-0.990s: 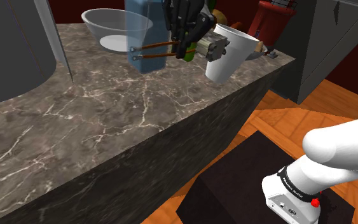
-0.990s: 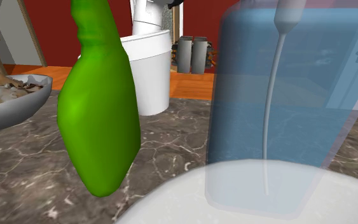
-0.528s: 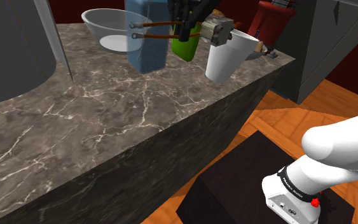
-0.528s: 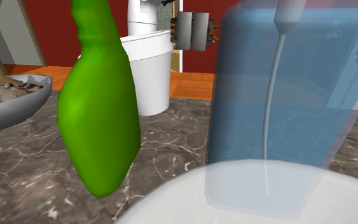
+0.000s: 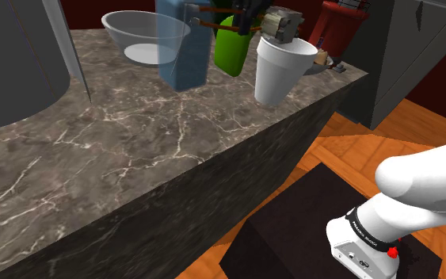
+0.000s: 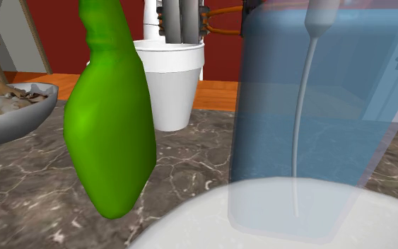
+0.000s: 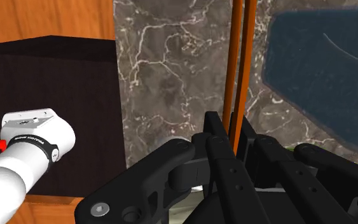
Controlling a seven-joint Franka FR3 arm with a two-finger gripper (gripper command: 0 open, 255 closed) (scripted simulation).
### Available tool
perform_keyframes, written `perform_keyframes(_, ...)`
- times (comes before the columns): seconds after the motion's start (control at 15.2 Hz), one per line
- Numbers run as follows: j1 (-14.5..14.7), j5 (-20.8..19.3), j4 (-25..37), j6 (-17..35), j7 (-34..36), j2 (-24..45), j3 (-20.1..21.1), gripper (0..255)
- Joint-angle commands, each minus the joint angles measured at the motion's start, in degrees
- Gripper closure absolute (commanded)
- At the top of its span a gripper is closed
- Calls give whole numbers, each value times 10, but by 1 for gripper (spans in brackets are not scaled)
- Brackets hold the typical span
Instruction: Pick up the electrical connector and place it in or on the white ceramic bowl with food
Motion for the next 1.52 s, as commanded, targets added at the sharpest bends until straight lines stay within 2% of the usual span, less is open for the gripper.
perform_keyframes(0.0,26,49,-20,-8,-65,-52,-97,255)
perform_keyframes(0.26,35,68,-52,-12,-142,-85,-183,255)
perform_keyframes(0.59,27,65,-77,-13,-221,-97,-251,255)
perform_keyframes(0.99,5,42,-83,-11,-300,-82,-304,255)
perform_keyframes(1.45,-26,0,-58,-9,-374,-33,-342,255)
